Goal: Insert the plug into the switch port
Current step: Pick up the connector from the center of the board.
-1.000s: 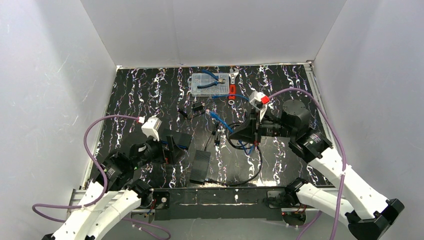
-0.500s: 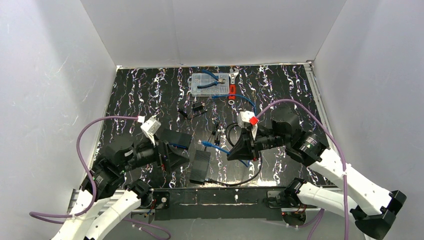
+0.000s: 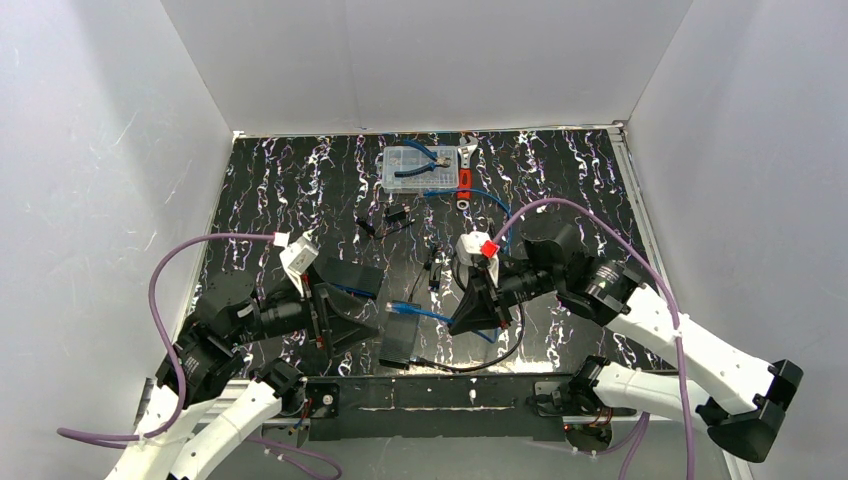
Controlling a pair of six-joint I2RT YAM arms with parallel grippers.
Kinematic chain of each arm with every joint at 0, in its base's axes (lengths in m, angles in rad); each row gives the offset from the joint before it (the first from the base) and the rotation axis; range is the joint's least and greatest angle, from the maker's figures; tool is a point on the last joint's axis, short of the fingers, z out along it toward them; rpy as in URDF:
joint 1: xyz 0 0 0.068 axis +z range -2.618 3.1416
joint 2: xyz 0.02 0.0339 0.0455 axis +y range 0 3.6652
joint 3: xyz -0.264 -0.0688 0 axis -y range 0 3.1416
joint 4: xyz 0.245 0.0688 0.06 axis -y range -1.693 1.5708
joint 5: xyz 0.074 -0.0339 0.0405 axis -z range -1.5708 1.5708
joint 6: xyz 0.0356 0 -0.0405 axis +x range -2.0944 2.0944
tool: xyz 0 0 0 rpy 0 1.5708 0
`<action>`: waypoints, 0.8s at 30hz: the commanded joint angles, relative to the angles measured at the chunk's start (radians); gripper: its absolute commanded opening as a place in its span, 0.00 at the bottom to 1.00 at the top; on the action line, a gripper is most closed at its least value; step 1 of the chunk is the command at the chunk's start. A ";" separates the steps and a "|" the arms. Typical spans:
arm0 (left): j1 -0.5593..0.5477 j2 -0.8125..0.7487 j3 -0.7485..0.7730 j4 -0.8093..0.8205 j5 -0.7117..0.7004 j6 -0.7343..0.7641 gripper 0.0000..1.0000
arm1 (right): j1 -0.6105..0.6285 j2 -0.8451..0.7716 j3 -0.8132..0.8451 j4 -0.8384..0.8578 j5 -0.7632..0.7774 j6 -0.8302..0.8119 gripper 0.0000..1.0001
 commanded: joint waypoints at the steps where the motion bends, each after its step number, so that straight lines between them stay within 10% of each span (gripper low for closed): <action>1: -0.004 0.016 0.018 0.067 0.076 -0.051 0.99 | 0.032 0.009 0.049 0.010 -0.048 -0.008 0.01; 24: -0.004 0.031 -0.040 0.149 0.186 -0.150 0.58 | 0.066 0.100 0.052 0.097 -0.071 0.019 0.01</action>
